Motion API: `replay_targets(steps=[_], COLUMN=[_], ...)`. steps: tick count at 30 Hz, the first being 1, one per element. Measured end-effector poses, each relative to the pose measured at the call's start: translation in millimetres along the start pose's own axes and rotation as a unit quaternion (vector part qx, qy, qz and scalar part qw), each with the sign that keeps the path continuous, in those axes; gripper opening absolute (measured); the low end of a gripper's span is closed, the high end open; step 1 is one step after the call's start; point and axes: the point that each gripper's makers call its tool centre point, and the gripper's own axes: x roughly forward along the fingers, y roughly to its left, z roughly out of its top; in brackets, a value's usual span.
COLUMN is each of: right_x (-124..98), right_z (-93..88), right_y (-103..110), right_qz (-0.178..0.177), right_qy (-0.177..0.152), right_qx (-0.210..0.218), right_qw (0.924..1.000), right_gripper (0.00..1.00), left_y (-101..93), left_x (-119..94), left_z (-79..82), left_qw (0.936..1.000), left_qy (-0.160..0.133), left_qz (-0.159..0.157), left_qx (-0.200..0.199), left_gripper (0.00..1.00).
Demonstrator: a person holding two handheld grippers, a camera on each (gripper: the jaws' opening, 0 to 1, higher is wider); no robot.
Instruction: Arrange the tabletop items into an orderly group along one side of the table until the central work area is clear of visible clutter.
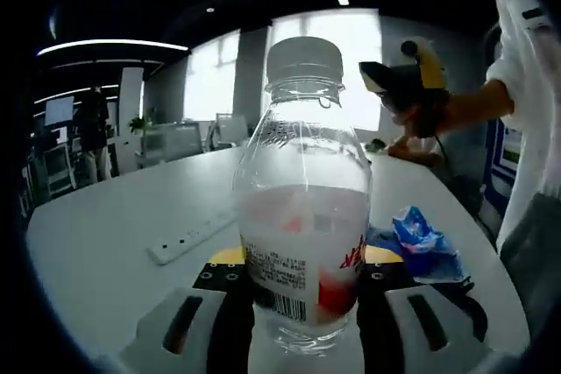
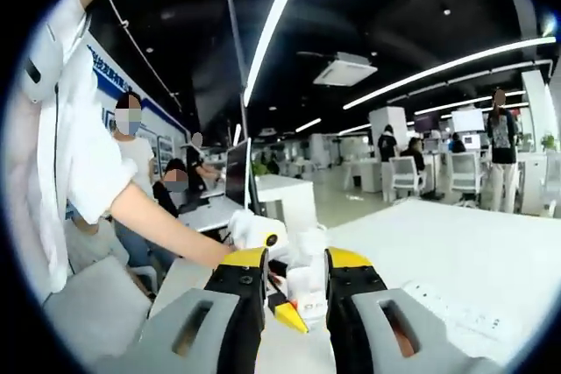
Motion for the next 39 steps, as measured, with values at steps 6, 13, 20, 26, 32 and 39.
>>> replay_targets(steps=[6,13,20,26,32,39], right_x=[-21.8,-46.3,-59.1,-62.9,-62.6,-62.9], right_z=[-13.3,-19.1,-29.9,-41.0,-41.4,-42.8], right_y=[-0.9,-7.2,-9.9,-9.2,-10.1,-10.1], right_qz=[-0.017,-0.045,-0.067,-0.075,-0.077,-0.081], right_qy=[0.013,0.017,0.016,0.023,0.021,0.020], right_qx=[0.008,0.018,0.034,0.045,0.048,0.050], right_qw=[0.9997,0.9987,0.9970,0.9959,0.9957,0.9952], right_gripper=[0.21,0.19,0.18,0.17,0.16,0.15], left_y=[4.2,14.4,17.0,14.3,17.7,14.7], left_x=[9.4,16.9,24.2,26.8,25.7,26.8], left_z=[-3.2,-8.7,-16.3,-20.5,-20.5,-35.7], left_qw=[0.9999,0.9998,0.9997,0.9992,0.9992,0.9996], left_qy=[-0.003,-0.009,-0.017,-0.028,-0.033,-0.015], left_qz=[-0.013,-0.019,-0.018,-0.025,-0.021,-0.025], left_qx=[0.008,0.005,-0.003,-0.012,-0.007,-0.005], left_gripper=[0.41,0.41,0.41,0.41,0.41,0.41])
